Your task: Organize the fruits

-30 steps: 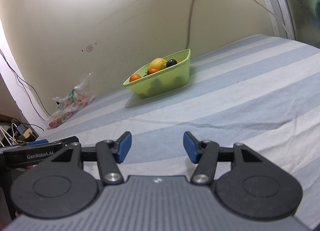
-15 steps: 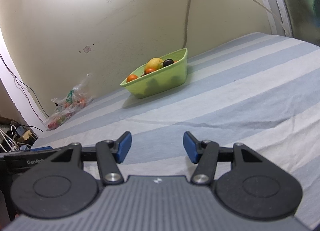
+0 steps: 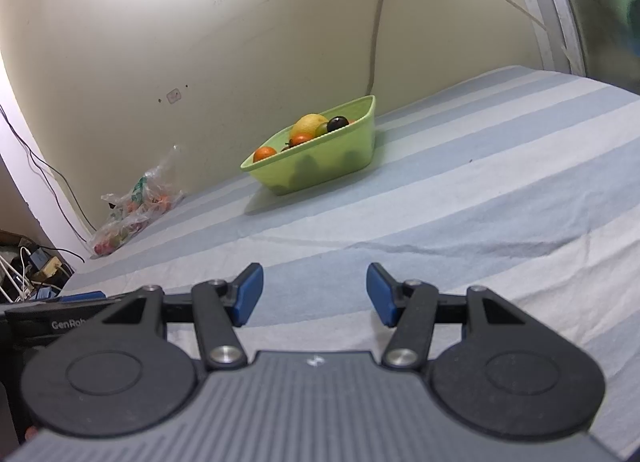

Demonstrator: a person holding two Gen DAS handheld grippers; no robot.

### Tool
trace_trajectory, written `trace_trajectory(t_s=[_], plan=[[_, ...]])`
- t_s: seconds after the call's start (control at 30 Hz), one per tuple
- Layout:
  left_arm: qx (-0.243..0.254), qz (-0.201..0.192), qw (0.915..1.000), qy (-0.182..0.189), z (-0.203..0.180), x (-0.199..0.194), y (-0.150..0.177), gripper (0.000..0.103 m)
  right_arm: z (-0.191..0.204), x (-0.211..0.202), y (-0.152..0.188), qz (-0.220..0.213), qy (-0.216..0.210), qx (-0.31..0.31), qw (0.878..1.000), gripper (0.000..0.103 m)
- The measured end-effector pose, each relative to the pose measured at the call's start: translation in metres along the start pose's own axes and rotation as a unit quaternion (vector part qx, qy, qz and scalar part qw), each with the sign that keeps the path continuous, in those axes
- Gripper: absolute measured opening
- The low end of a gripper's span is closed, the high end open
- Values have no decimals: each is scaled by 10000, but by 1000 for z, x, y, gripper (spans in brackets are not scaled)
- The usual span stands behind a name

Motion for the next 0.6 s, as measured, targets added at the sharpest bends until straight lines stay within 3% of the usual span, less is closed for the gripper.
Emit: trace_trajectory(t_s=[0.6], plan=[[66, -66, 10000, -33, -4, -2, -1, 103, -2, 0, 0, -2, 1, 16, 10000, 60]])
Point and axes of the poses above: each gripper's, at about its wrist camera, not at the fingertips, and x roughly the way its jaws point, z to its left, y to its underside, the point moved 3 cm from there along x, roughly the way its jaws point, and after that the axes turned 11 degrees about y, right-handed, at the moved point
